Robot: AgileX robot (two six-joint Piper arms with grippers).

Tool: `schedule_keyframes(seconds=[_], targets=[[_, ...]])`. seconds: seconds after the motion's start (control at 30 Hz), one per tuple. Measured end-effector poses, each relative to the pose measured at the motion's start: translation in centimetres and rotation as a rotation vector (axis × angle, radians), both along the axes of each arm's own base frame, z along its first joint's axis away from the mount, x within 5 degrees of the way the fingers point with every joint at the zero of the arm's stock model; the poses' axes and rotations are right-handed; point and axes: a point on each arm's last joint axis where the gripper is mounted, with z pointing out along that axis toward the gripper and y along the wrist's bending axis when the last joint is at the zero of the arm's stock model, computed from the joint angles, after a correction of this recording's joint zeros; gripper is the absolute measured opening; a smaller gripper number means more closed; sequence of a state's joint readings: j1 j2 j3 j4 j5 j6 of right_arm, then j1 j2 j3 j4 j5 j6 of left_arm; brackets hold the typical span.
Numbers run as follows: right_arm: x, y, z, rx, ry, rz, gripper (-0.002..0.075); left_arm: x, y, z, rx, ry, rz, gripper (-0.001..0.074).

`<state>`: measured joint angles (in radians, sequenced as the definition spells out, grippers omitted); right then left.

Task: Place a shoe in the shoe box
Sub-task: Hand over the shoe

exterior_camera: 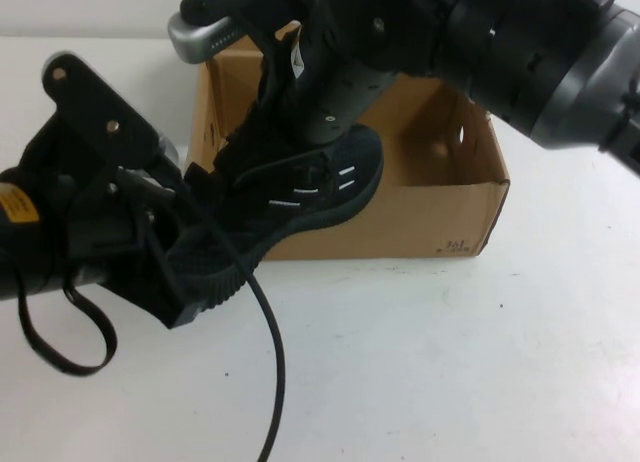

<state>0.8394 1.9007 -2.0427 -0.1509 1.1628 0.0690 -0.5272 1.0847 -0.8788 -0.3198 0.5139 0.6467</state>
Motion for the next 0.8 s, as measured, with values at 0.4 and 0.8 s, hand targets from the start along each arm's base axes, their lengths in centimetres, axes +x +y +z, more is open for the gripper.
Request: schedule_keyframes(seconds=[0.4, 0.8], targets=[[-1.6, -1.7, 3.8, 0.02, -0.125, 0.111, 0.0332, -0.8, 0.1, 0.2, 0.007, 0.023, -0.023, 0.0051], [-4.7, -5.2, 8.9, -0.055, -0.333, 0.315, 0.042, -3.3, 1.5, 2.4, -0.024, -0.061, -0.043, 0.005]])
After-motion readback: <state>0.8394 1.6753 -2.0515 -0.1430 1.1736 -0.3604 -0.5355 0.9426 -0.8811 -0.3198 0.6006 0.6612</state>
